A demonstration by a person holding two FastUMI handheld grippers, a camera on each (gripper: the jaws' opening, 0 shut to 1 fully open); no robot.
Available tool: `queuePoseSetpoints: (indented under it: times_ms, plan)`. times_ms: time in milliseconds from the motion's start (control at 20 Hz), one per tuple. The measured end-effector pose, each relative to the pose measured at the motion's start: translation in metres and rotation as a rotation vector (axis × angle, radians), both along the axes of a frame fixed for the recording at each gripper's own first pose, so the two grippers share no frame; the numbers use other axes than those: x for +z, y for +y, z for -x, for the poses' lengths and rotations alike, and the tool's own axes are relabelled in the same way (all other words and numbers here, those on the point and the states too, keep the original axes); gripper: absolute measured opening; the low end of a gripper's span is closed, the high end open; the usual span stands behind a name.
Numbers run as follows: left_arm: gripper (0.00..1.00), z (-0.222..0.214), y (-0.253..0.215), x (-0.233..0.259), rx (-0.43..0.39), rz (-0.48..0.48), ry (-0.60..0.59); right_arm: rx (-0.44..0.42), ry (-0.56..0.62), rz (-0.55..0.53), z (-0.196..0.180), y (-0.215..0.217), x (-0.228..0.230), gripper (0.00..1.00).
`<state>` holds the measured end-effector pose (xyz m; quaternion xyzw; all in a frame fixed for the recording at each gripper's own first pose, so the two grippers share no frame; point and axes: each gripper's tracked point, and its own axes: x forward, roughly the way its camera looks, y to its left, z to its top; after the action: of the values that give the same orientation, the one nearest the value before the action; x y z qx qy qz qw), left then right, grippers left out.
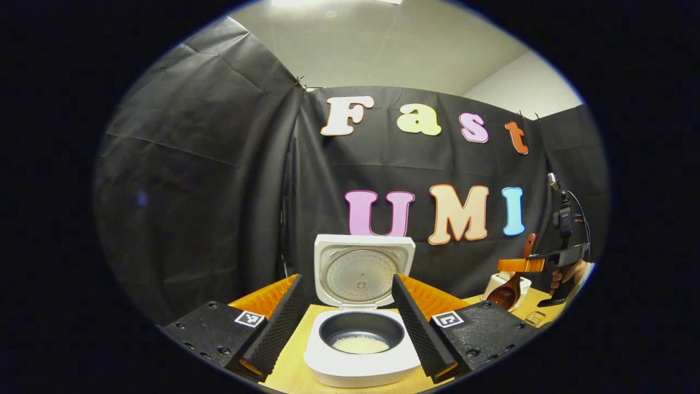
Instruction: Close the left gripper, press the button to open the rice cooker; take a wooden spoon from the chopstick holder with the right hand, scoop a spoonful of rice and pour it into the rice cooker, then put the wooden spoon back into the chopstick holder.
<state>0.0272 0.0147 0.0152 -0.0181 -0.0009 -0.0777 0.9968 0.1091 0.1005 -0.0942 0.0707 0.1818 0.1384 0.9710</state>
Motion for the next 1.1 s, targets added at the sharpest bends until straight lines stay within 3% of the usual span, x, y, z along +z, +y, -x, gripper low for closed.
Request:
queuePoseSetpoints:
  times_ms: [350, 650, 1100]
  plan:
    - [0.93, -0.004, -0.034, 0.004, -0.029, -0.010, -0.003, -0.131, 0.011, 0.059, 0.014, -0.111, -0.012, 0.22]
    - [0.95, -0.003, -0.058, 0.005, -0.040, -0.017, 0.003, -0.231, 0.068, 0.096, 0.029, -0.189, -0.051, 0.20]
    - [0.93, 0.004, -0.084, 0.012, -0.041, -0.063, 0.005, -0.287, 0.182, 0.107, 0.054, -0.259, -0.123, 0.20]
